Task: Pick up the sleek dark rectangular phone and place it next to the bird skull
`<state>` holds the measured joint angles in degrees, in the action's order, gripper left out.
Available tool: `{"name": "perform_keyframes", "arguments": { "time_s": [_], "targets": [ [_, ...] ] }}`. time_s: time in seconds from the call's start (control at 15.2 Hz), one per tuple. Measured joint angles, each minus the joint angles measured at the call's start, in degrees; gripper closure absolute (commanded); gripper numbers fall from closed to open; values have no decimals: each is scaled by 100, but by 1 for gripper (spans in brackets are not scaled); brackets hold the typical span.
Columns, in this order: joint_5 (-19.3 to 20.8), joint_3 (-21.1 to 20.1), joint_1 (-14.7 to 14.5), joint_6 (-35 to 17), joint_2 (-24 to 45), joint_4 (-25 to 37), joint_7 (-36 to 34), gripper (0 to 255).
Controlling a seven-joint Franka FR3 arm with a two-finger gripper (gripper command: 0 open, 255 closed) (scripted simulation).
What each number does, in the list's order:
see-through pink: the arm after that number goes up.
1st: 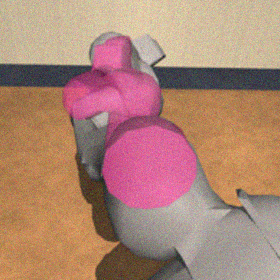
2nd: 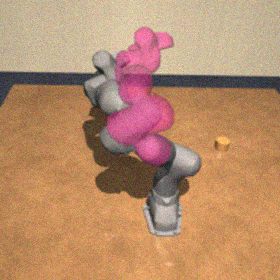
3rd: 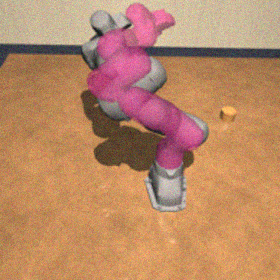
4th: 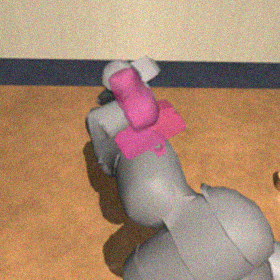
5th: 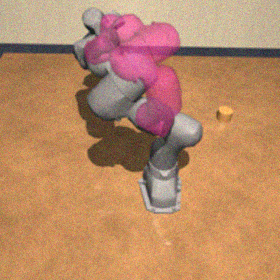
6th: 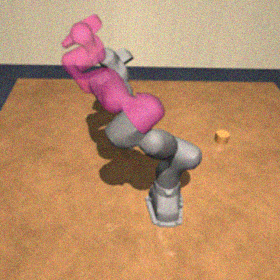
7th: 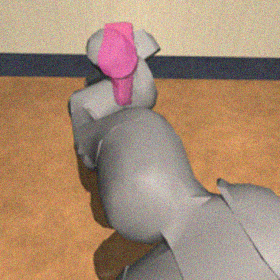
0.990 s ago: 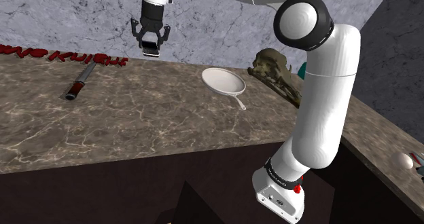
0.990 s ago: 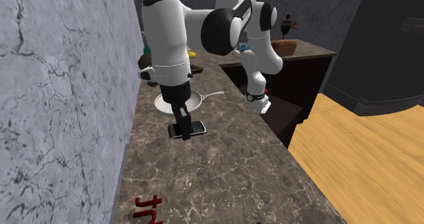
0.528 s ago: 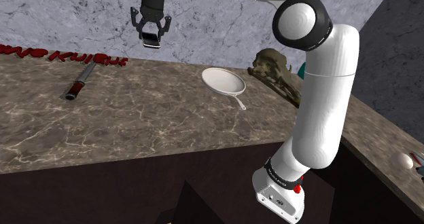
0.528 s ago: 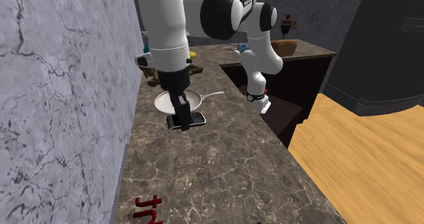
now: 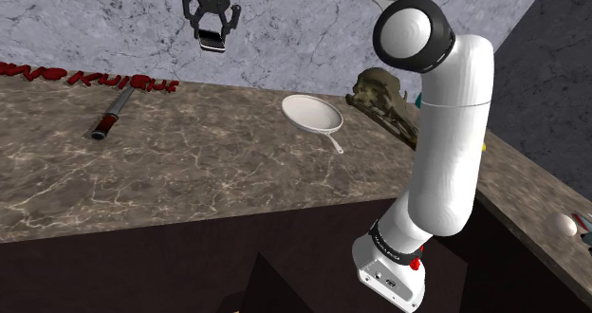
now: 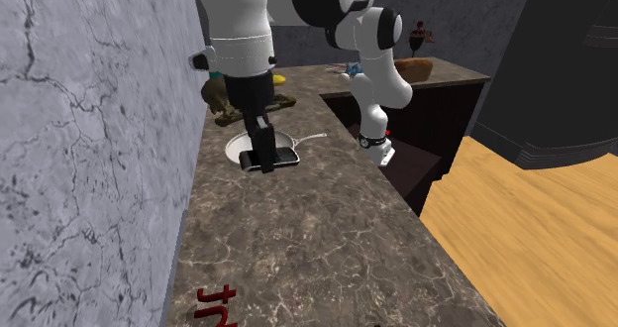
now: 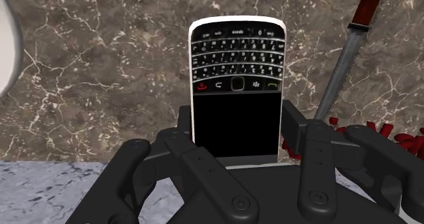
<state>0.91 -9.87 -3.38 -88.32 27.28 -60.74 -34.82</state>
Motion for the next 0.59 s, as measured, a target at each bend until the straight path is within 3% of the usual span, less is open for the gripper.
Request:
{"name": "perform_keyframes", "arguments": {
  "time_s": [0.4,0.59],
  "targets": [
    [53,3,-87,645,343,989,-38,255],
    [-60,10,142,303,-358,-61,125,255]
  ]
}}
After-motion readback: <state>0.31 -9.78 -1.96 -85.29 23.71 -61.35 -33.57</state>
